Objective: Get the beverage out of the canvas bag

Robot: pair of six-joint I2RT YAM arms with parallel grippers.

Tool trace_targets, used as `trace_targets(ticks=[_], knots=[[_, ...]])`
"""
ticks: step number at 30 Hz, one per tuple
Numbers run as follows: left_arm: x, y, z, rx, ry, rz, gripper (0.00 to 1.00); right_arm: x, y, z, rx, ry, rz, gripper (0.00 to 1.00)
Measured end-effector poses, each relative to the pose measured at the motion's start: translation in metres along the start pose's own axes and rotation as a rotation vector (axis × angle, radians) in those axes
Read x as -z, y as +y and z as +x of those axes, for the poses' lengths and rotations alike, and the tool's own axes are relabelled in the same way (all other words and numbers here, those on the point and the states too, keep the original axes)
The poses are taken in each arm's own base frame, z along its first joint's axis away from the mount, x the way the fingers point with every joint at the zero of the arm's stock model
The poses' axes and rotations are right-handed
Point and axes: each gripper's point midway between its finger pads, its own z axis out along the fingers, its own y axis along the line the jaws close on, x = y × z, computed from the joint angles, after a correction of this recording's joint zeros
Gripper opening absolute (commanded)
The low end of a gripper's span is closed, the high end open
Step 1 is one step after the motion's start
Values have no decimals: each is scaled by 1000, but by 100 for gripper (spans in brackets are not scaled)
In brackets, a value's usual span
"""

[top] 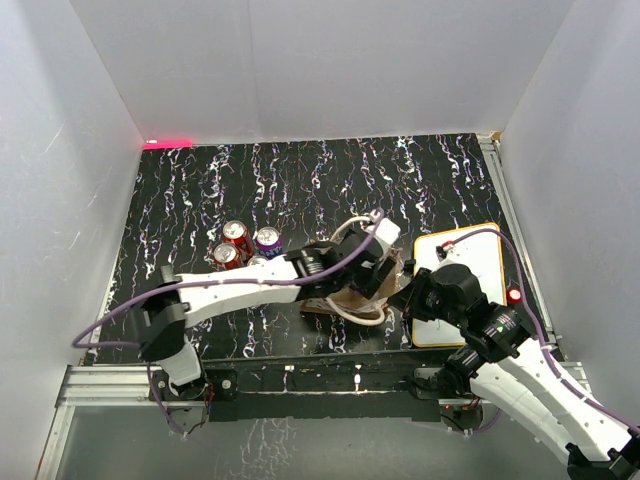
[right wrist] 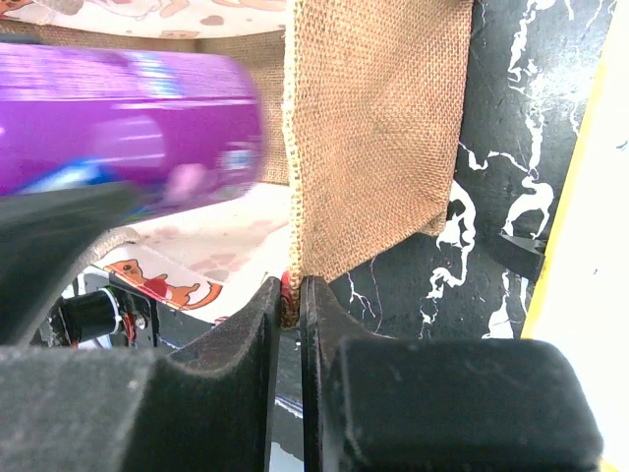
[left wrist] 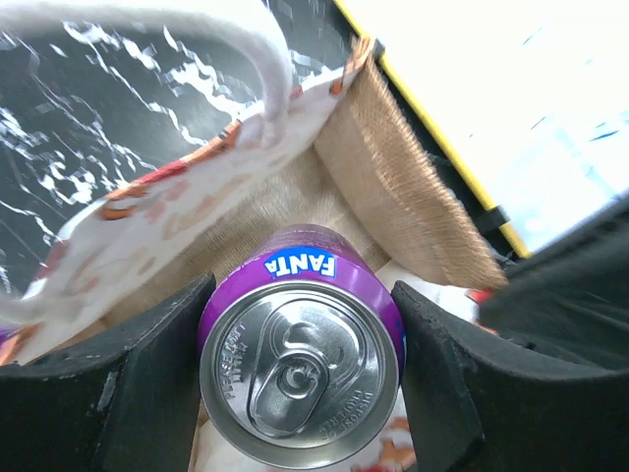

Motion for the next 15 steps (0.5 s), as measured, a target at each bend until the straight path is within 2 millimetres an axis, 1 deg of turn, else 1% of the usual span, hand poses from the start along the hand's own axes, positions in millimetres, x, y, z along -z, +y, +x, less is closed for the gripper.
trace_targets(ticks=[3, 7, 9, 12, 15], knots=[[40, 8, -34, 42, -131, 18, 19, -1, 0, 0, 2, 1, 0, 8], [93, 26, -69, 97, -307, 21, 8, -2, 1, -1, 2, 1, 1, 8], [116, 39, -78, 124, -384, 1, 5, -3, 2, -1, 2, 1, -1, 8], [147, 67, -81, 160, -480, -76, 0, -5, 3, -2, 6, 0, -2, 8], [163, 95, -76, 187, -523, -199, 0, -7, 3, -3, 10, 0, -3, 8]])
